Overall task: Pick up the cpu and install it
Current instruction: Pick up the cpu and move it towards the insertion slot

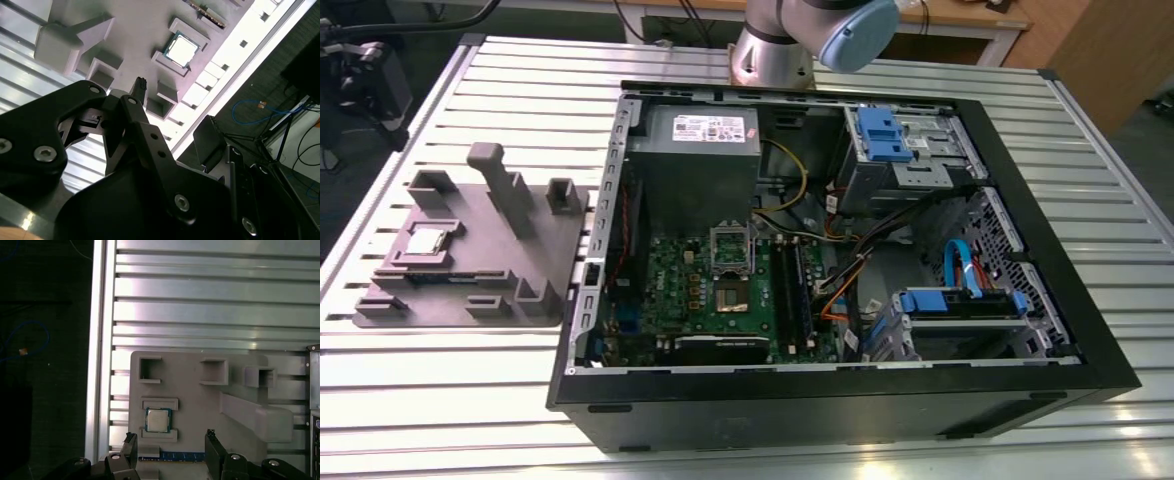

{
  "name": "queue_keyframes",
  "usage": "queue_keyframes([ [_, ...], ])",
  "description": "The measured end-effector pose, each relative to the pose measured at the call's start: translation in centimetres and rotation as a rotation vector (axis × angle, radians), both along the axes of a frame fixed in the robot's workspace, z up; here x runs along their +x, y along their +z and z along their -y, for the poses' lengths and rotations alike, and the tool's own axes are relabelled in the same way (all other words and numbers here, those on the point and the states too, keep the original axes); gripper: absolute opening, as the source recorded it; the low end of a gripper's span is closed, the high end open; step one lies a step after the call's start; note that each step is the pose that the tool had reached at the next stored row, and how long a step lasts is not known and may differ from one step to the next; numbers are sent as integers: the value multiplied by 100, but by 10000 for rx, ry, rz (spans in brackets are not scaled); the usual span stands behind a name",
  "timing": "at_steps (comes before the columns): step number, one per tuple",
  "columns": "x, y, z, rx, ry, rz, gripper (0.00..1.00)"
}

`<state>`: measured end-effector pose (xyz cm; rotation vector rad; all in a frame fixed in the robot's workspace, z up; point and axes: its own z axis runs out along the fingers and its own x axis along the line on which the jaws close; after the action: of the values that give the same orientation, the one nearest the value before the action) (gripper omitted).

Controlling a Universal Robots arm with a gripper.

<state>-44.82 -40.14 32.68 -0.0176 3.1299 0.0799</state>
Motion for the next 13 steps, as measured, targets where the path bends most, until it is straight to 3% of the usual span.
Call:
queue_keyframes([
  [13,0,-30,1,0,0,0,65],
])
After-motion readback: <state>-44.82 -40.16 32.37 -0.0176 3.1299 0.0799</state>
